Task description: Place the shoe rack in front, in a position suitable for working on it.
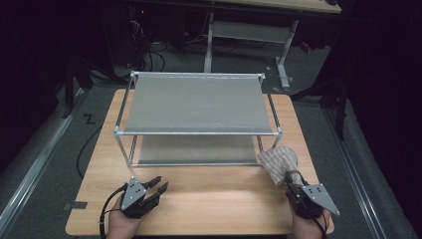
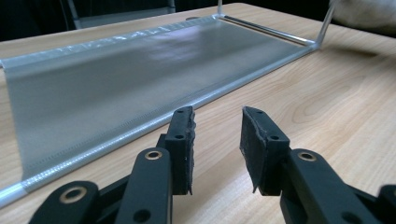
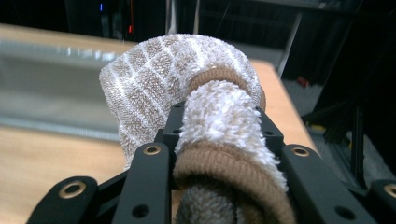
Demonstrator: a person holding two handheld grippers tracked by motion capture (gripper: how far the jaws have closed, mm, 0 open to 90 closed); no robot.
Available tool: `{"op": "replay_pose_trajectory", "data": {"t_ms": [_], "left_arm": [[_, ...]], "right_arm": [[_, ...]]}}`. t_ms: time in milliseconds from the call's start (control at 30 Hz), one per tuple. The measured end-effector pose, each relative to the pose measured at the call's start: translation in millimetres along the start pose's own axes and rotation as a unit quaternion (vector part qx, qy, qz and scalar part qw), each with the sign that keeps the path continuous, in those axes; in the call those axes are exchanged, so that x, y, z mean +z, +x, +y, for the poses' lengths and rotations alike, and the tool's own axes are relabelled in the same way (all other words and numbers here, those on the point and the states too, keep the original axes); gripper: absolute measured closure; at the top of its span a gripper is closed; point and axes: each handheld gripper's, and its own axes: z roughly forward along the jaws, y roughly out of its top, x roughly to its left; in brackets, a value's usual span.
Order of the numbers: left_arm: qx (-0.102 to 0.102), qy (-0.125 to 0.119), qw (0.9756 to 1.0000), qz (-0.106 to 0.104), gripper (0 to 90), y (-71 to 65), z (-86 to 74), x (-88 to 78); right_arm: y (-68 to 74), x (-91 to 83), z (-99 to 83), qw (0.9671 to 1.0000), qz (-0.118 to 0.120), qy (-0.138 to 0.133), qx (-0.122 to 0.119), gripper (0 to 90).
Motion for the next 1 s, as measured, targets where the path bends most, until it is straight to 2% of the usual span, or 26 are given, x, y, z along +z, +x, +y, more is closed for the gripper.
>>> {"op": "replay_pose_trajectory", "data": {"t_ms": [167,267,333,433,533,600,733,800,900,1000], "left_arm": [[-0.005,-0.008,1.0000,-0.002,63.9,3.4,-2.0,-3.9],[-0.007,-0.011,0.9999,0.000,63.2,5.8,-2.1,-5.5],[-0.011,-0.010,0.9999,-0.001,62.8,6.4,-2.1,-5.8],[-0.012,-0.009,0.9999,-0.004,61.5,5.8,-2.0,-5.5],[-0.014,-0.002,0.9998,-0.011,59.8,4.7,-2.5,-2.8],[-0.009,0.007,0.9999,-0.012,59.2,4.0,-3.2,-0.2],[-0.007,0.009,0.9999,-0.011,59.1,4.8,-2.3,-0.1],[-0.011,0.008,0.9999,-0.010,58.9,4.9,-2.5,-0.5],[-0.016,0.012,0.9998,-0.010,58.4,6.1,-2.9,0.1],[-0.014,0.012,0.9998,-0.009,58.2,5.6,-3.0,0.6]], "right_arm": [[2.2,14.7,-11.0,0.9983,0.011,0.057,-0.008,66.1],[3.8,22.8,-18.4,0.9953,0.016,0.094,-0.015,66.1],[4.5,25.5,-20.7,0.9942,0.018,0.104,-0.017,66.1],[6.4,26.1,-20.6,0.9944,0.018,0.102,-0.019,66.1],[8.8,22.2,-15.6,0.9961,0.019,0.083,-0.021,66.0],[10.3,17.6,-9.6,0.9978,0.017,0.060,-0.023,66.0],[11.7,5.6,5.8,0.9997,0.014,0.006,-0.018,65.8],[12.5,-2.8,15.2,0.9994,0.008,-0.025,-0.021,65.8],[13.0,-14.6,28.7,0.9972,0.001,-0.072,-0.020,65.7],[13.5,-20.6,37.7,0.9953,-0.003,-0.094,-0.022,65.4]]}}
